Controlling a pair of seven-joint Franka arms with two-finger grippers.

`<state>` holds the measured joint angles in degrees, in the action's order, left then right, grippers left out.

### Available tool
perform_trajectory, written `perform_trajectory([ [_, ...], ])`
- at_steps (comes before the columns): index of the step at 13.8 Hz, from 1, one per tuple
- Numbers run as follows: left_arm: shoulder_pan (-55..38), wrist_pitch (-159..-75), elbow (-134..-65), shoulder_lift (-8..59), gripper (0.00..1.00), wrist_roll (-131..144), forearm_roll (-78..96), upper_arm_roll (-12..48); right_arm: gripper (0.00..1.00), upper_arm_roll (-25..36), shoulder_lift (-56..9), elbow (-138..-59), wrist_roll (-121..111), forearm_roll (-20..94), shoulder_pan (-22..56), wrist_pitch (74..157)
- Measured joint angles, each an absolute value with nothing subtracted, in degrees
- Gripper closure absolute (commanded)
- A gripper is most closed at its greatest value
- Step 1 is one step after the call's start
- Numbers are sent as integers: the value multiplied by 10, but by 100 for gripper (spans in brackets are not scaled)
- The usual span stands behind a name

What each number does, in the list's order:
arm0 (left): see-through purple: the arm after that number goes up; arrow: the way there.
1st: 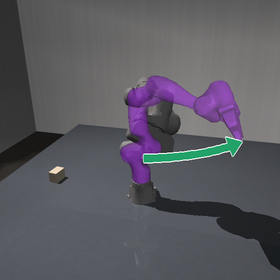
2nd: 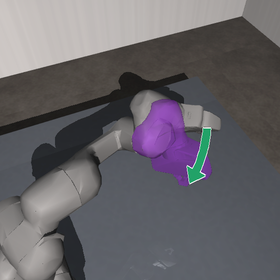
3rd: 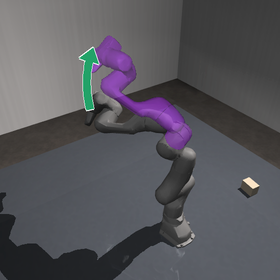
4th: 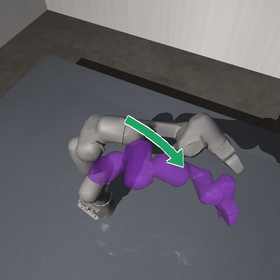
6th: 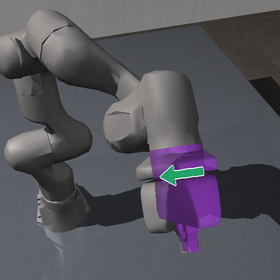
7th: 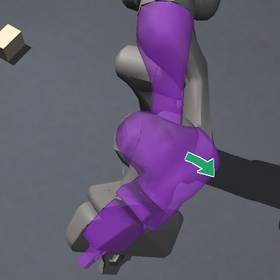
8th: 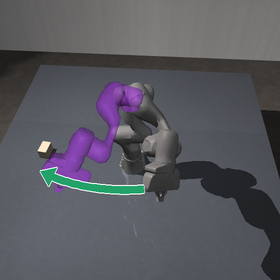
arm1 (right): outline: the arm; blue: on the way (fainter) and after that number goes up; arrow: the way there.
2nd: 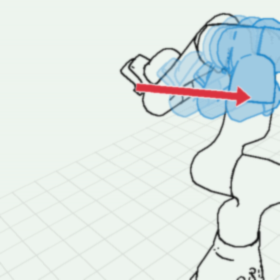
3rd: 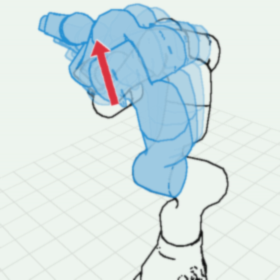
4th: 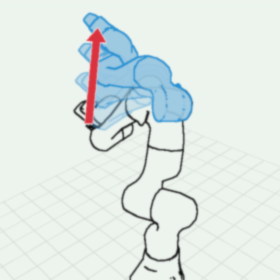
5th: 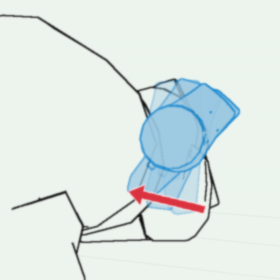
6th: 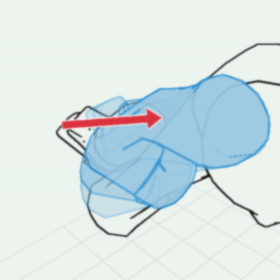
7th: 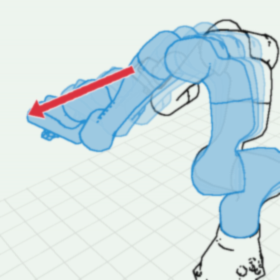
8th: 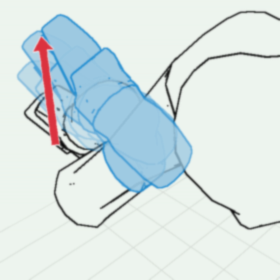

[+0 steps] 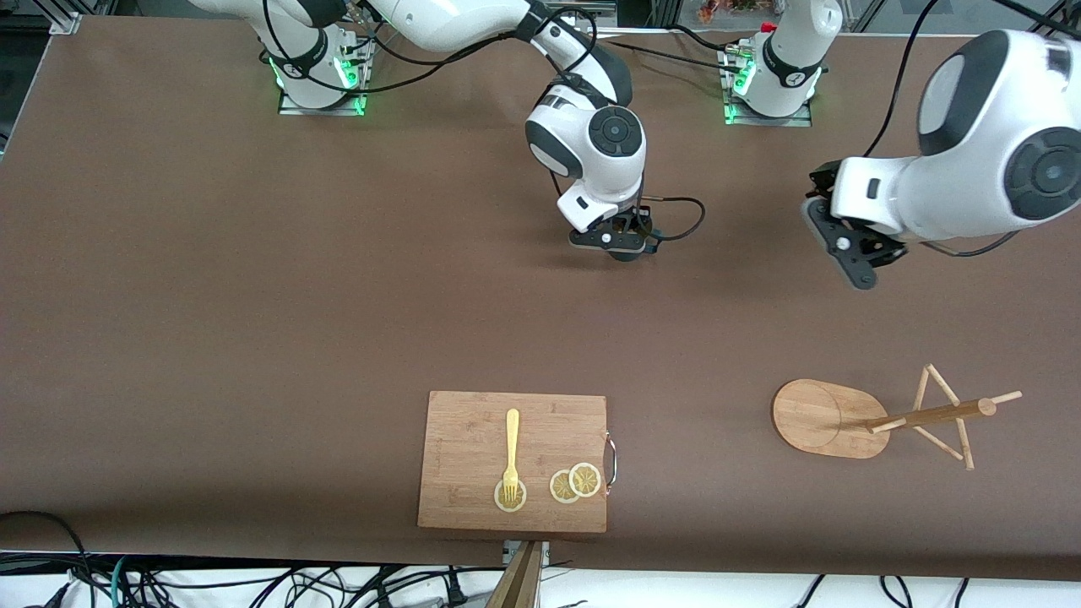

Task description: Pass cup and hang on rack

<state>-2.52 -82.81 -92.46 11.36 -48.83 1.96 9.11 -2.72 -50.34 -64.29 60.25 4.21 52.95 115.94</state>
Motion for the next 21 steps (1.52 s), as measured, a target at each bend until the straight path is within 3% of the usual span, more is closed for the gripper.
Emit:
perform_trajectory([
  [4,-25,-943,-999,116,0,-642,33,113,0,-25,-437,-633,527,42,468,1078],
  [7,-11,-1054,-1090,116,0,-753,118,113,0,-15,-380,-640,460,42,408,990],
  [10,8,-1158,-1175,115,0,-862,217,112,0,13,-331,-668,395,42,360,959],
  [17,7,-1300,-1280,115,0,-985,372,118,0,100,-153,-831,235,43,327,943],
  [21,7,-1339,-1307,140,0,-1083,465,118,0,159,-54,-910,155,43,327,932],
])
